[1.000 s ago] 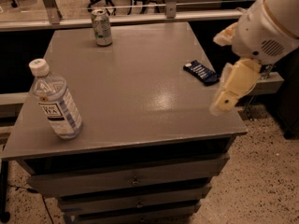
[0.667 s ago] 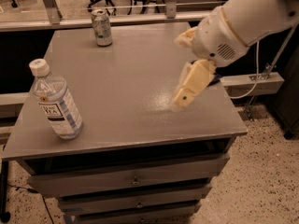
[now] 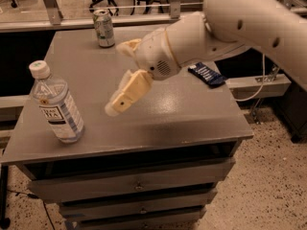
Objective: Knock blue plastic bottle over
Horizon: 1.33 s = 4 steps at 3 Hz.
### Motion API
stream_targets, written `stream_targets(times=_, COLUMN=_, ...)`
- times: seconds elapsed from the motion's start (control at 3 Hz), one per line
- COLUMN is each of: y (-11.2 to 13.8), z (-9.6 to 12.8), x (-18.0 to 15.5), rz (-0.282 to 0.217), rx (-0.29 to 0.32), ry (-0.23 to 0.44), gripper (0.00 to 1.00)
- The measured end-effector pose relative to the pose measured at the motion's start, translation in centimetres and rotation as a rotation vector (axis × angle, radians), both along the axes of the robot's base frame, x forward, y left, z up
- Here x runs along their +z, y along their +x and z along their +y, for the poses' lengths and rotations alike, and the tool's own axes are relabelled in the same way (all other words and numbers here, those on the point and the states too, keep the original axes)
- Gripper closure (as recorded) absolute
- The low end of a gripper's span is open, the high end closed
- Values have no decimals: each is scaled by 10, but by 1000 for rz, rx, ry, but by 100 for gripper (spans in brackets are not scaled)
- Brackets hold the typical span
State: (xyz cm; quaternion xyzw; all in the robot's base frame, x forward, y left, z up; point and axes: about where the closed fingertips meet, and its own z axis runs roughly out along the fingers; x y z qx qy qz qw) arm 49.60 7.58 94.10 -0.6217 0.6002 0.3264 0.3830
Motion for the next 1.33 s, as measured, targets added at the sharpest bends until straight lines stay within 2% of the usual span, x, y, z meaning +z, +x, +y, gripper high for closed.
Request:
stream_targets(times=0.33, y=-6, z=55, x=-4, rz=2, rx=45, ry=166, gripper=0)
stream_targets(times=0.67, y=-12, z=91, x=-10, rz=10, rx=65, ry=258, gripper=0)
stream_targets(times=1.0, y=-18, z=118, x=-17, rz=28, rx=68, ry=311, gripper=18)
stream_targets(times=1.33, y=-13, z=122, x=-20, rz=31, rx=49, ry=319, gripper=41)
